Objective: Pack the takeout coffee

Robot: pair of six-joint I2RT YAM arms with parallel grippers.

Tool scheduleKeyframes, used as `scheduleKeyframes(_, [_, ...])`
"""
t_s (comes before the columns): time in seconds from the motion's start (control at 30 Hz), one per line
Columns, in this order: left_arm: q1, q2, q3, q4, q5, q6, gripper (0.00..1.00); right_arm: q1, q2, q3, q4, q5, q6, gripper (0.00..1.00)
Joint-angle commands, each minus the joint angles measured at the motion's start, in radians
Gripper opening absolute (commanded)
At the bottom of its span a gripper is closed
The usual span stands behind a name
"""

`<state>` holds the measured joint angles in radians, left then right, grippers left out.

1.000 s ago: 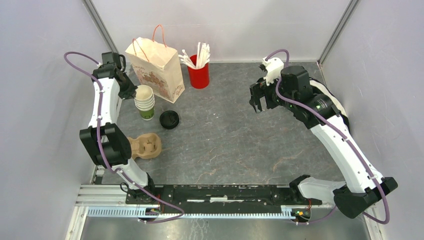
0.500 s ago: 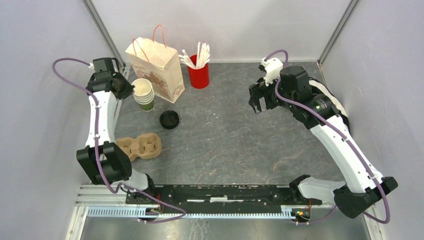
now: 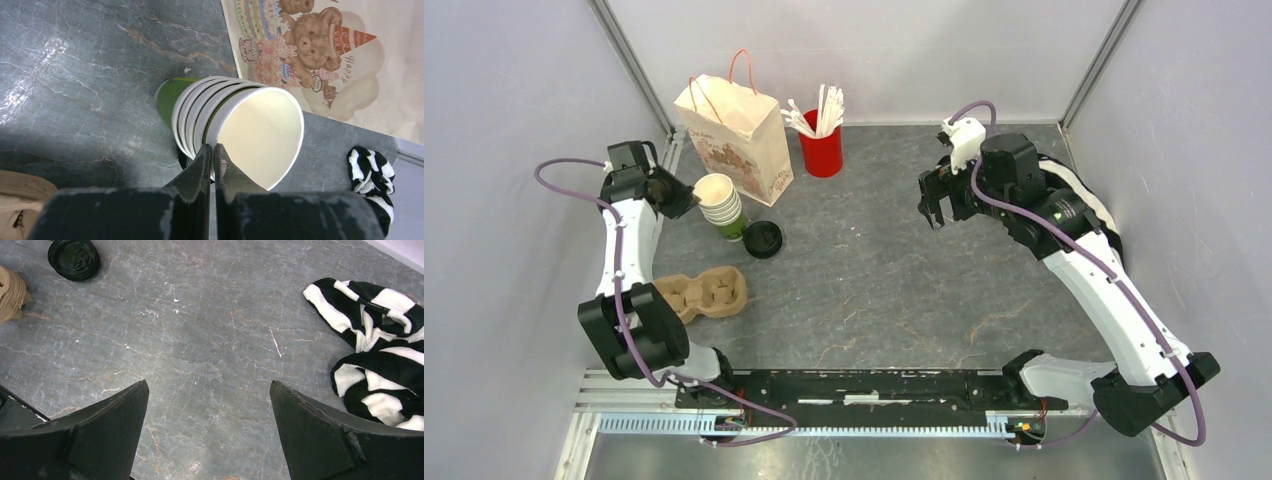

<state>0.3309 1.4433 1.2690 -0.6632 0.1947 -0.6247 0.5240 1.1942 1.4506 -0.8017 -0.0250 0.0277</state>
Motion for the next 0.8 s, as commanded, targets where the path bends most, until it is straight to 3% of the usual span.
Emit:
scheduleKeyframes(0.0, [-0.039,-0.051,0.119,0.014,-0.054,-0.035,0.02,0.010,-0.001,0.021,0.031,0.006,-0.011,0.98])
scheduleKeyframes(0.03, [-0.036,-0.033,0.114,-0.006,-0.097,-0.012,0.02,0.011,-0.005,0.007,0.039,0.007,-0.009,0.98])
scheduleKeyframes(0.1, [0.034,0.032,0.100,-0.057,0.022,-0.006,0.02,0.011,0.001,0.000,0.046,-0.001,-0.004,0.98])
scheduleKeyframes(0.23, [0.020,-0.032,0.042,0.029,-0.001,-0.042,0.02,0.012,0.010,0.025,0.045,-0.014,-0.005,0.98])
scheduleKeyframes(0.77, [0.016,-0.049,0.273,-0.134,0.005,-0.041,0.02,0.014,0.012,0.045,0.036,-0.028,0.001,0.98])
